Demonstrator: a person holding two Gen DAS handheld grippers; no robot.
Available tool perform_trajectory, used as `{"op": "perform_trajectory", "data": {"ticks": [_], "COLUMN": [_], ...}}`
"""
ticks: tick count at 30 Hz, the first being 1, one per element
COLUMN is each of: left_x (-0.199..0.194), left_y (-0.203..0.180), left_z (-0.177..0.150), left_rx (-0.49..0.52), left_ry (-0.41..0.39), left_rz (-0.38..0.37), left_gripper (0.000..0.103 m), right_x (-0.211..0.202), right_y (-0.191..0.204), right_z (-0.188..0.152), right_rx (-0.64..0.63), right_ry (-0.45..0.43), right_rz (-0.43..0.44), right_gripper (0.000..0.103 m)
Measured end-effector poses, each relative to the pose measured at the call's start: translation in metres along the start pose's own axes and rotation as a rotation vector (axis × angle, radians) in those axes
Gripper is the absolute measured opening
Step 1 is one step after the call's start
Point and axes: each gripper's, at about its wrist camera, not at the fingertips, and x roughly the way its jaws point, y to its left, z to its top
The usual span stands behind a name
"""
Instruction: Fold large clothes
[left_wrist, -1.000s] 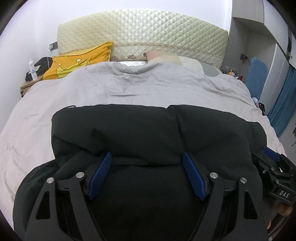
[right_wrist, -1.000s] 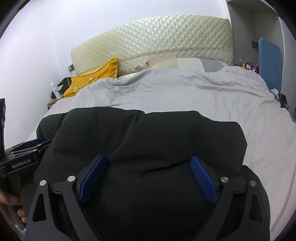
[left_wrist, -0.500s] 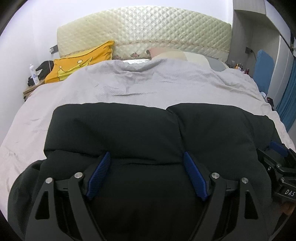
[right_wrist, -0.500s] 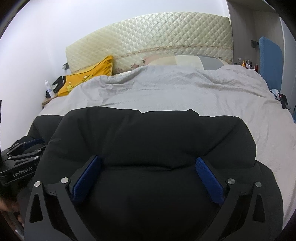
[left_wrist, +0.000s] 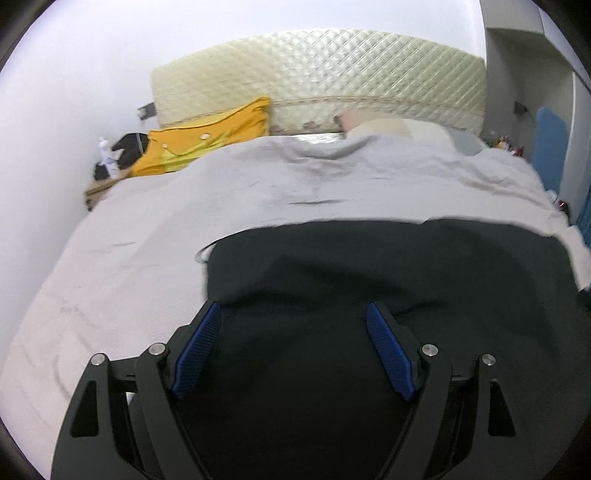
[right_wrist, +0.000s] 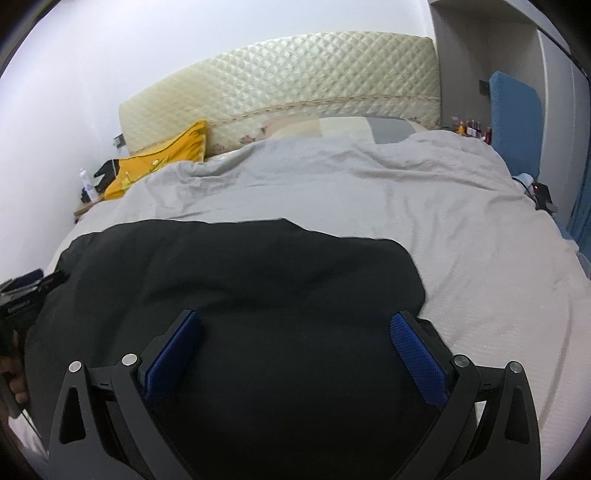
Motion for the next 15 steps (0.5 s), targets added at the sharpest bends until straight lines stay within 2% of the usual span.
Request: {"op": "perform_trajectory", "data": {"ticks": [4,9,12,15], "left_x": [0.009,0.013,0.007,-0.004], "left_y": [0.011,0.000,0.003,0.008], "left_z": [-0.013,-0.013,-0.016,-0.015], "left_rx": [-0.033,-0.005,-0.043,-0.088], "left_ry": [0.039,0.036,0.028,0.045], "left_rz": [-0.041,-0.015,-0.014,-0.050], "left_gripper": [0.081,0.081,0.081,0.082], "right_x": [0.009,0.009,0.000,-0.017], "right_y": [-0.007,-0.011,-0.013,-0.015], "right_z": [-0.009,-0.011,-0.009,-0.004], "right_rx": [0.017,0.039,0.059,0.061], "right_ry": [0.019,0.023,0.014,-0.010], "right_rz": [0.016,0.021,0.010,-0.004], "right_gripper": [0.103,0.103,0.103,0.103]}}
